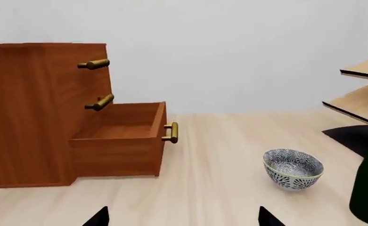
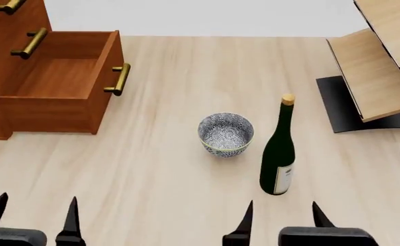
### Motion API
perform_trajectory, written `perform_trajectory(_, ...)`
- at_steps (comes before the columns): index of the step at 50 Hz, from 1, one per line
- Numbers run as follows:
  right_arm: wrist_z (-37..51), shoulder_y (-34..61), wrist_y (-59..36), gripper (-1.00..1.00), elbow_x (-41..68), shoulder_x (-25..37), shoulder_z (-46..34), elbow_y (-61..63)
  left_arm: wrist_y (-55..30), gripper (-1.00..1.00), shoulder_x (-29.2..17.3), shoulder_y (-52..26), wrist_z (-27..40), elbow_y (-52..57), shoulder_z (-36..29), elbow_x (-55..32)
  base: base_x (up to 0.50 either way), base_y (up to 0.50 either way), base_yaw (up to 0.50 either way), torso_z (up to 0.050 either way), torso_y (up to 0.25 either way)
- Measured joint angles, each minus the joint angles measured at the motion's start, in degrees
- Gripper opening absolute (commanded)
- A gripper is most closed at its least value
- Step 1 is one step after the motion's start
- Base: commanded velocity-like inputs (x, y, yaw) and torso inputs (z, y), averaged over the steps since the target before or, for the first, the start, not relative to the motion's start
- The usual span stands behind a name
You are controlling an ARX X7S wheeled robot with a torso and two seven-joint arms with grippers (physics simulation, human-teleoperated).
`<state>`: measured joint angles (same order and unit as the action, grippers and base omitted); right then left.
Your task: Put the wine bottle in the bottom drawer of the cabinet.
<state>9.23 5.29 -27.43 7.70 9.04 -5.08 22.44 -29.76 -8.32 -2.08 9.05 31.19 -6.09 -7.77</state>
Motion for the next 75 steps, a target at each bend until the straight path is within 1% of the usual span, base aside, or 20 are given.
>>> perform_trajectory(6,0.5,2.65,-7.66,1.0,1.26,1.02,0.35,5.58,-13.98,1.0,0.07,-5.75,1.3,9.23,1.5,-2.71,0.0,0.0,0.0,0.0,0.0)
perform_trajectory(13,0.87,6.57,-17.04,1.0,3.41,1.87,1.51,11.6,-30.62,1.0,0.75,-14.65,2.97,18.07,3.6,-6.0,0.0,0.0,0.0,0.0,0.0)
perform_trajectory(16,0.93,8.57,-20.6,1.0,4.44,2.03,2.11,13.72,-36.8,1.0,0.9,-18.59,4.64,20.85,4.74,-8.82,0.0,0.0,0.0,0.0,0.0)
perform_trajectory(18,0.79,9.73,-22.13,1.0,5.11,2.03,2.48,14.69,-39.76,1.0,0.79,-20.79,6.03,22.19,5.15,-10.65,0.0,0.0,0.0,0.0,0.0)
perform_trajectory(22,0.24,11.2,-22.79,1.0,5.67,2.3,2.37,15.11,-42.46,1.0,0.62,-23.38,7.84,23.53,5.71,-13.34,0.0,0.0,0.0,0.0,0.0)
perform_trajectory(30,-0.29,12.83,-23.48,1.0,6.43,2.67,2.2,15.53,-45.35,1.0,0.29,-26.23,10.14,24.95,6.33,-16.71,0.0,0.0,0.0,0.0,0.0)
perform_trajectory(42,-0.33,13.76,-23.79,1.0,7.08,3.04,2.01,15.72,-46.88,1.0,-0.14,-27.86,11.95,25.61,6.92,-19.44,0.0,0.0,0.0,0.0,0.0)
perform_trajectory(49,-0.18,14.02,-23.89,1.0,7.38,3.16,1.95,15.64,-46.25,1.0,-0.81,-27.79,11.74,24.91,10.29,-20.55,0.0,0.0,0.0,0.0,0.0)
perform_trajectory(55,-0.1,14.22,-24.01,1.0,7.68,3.26,1.87,15.5,-44.96,1.0,-1.65,-28.0,10.58,22.77,16.45,-21.45,0.0,0.0,0.0,0.0,0.0)
perform_trajectory(61,-0.02,14.43,-24.13,1.0,7.92,3.41,1.71,15.31,-44.81,1.0,-0.53,-29.12,8.29,20.59,27.52,-25.06,0.0,0.0,0.0,0.0,0.0)
perform_trajectory(66,0.04,14.65,-24.26,1.0,8.19,3.48,1.67,15.07,-43.83,1.0,-0.48,-31.17,7.37,17.37,35.34,-26.59,0.0,0.0,0.0,0.0,0.0)
perform_trajectory(75,0.09,15.03,-24.52,1.0,8.75,3.59,1.68,14.64,-38.2,1.0,0.1,-34.42,5.62,10.17,47.4,-27.67,0.0,0.0,0.0,0.0,0.0)
